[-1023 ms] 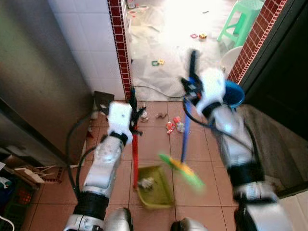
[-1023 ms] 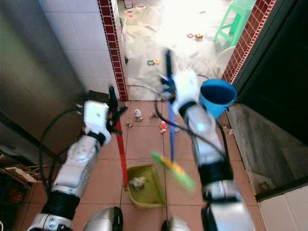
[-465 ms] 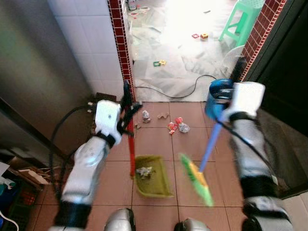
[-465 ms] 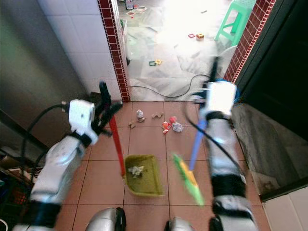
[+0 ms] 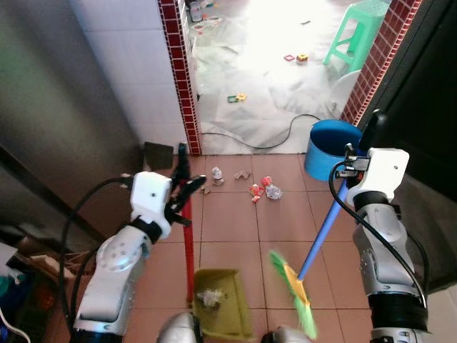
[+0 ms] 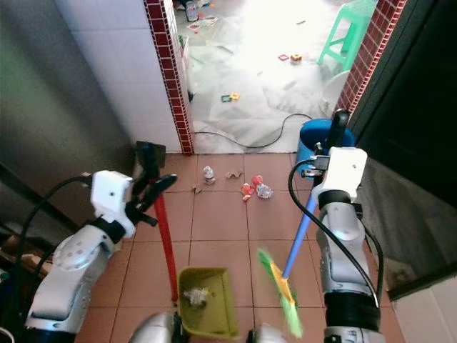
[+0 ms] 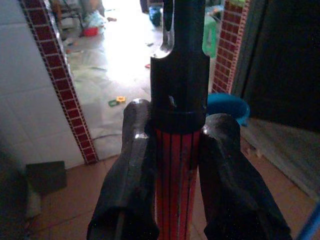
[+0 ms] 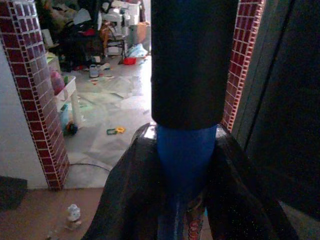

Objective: Sweep floor

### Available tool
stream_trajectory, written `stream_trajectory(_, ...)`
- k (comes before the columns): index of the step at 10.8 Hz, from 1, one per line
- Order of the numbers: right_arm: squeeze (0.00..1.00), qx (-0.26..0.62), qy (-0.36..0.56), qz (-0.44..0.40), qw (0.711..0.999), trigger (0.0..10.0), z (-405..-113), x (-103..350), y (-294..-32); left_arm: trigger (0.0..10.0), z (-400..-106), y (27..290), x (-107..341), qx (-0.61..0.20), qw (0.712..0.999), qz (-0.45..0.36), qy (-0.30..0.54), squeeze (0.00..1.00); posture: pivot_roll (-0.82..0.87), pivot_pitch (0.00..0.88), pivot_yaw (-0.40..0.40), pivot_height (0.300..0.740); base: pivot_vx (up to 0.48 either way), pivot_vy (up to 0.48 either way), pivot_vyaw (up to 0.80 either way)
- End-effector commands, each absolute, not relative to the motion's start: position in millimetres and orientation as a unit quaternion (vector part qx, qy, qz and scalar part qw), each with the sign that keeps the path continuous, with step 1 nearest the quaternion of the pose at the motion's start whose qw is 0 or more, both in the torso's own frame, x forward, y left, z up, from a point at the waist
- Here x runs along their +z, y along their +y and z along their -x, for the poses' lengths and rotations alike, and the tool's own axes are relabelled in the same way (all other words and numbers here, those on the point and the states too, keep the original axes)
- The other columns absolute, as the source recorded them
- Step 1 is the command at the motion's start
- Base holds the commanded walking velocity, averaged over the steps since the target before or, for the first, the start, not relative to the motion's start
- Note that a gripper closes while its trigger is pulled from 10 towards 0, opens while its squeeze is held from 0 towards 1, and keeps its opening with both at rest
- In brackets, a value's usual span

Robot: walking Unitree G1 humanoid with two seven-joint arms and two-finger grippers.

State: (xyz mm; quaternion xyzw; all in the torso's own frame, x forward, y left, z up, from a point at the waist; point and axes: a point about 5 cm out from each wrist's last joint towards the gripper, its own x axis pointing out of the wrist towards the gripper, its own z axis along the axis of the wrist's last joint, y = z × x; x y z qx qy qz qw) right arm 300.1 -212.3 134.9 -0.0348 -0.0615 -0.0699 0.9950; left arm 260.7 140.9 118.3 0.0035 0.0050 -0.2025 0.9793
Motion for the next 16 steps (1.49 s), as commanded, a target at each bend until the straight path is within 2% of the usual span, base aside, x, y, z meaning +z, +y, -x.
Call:
stream_trajectory(1, 0.0, -0.07, -0.079, 0.031, 0.994, 10.0, -301, 146, -211, 10.0, -267, 143, 141, -0.191, 0.981, 0.004, -0.041, 0.0, -0.08, 0.039, 0.067, 0.74, 0.0, 0.0, -0.8)
stream_trajectory(3, 0.0, -0.042, -0.082, 0.043, 0.995, 10.0, -305, 151, -205, 10.0, -274, 140, 151, -0.186, 0.98, 0.05, -0.05, 0.0, -0.09, 0.043, 0.052, 0.74, 0.0, 0.0, -0.8)
stream_trajectory(5, 0.0, -0.04, -0.082, 0.055, 0.994, 10.0, -309, 155, -212, 10.0, -278, 143, 154, -0.176, 0.981, 0.065, -0.054, 0.0, -0.1, 0.04, 0.043, 0.74, 0.377, 0.0, -0.65)
stream_trajectory(8, 0.0, -0.035, -0.084, 0.055, 0.994, 10.0, -310, 156, -206, 10.0, -279, 140, 161, -0.17, 0.98, 0.073, -0.066, 0.0, -0.09, 0.038, 0.039, 0.74, 0.441, 0.0, 0.0)
stream_trajectory(13, 0.0, -0.032, -0.057, 0.075, 0.995, 10.0, -314, 143, -200, 10.0, -292, 137, 198, -0.18, 0.97, 0.112, -0.118, 0.0, -0.09, 0.024, 0.041, 0.74, 0.431, 0.0, 0.0)
stream_trajectory(16, 0.0, -0.026, -0.051, 0.069, 0.996, 10.0, -313, 138, -194, 10.0, -292, 135, 198, -0.183, 0.969, 0.114, -0.117, 0.0, -0.08, 0.022, 0.043, 0.74, 0.465, 0.0, -0.71)
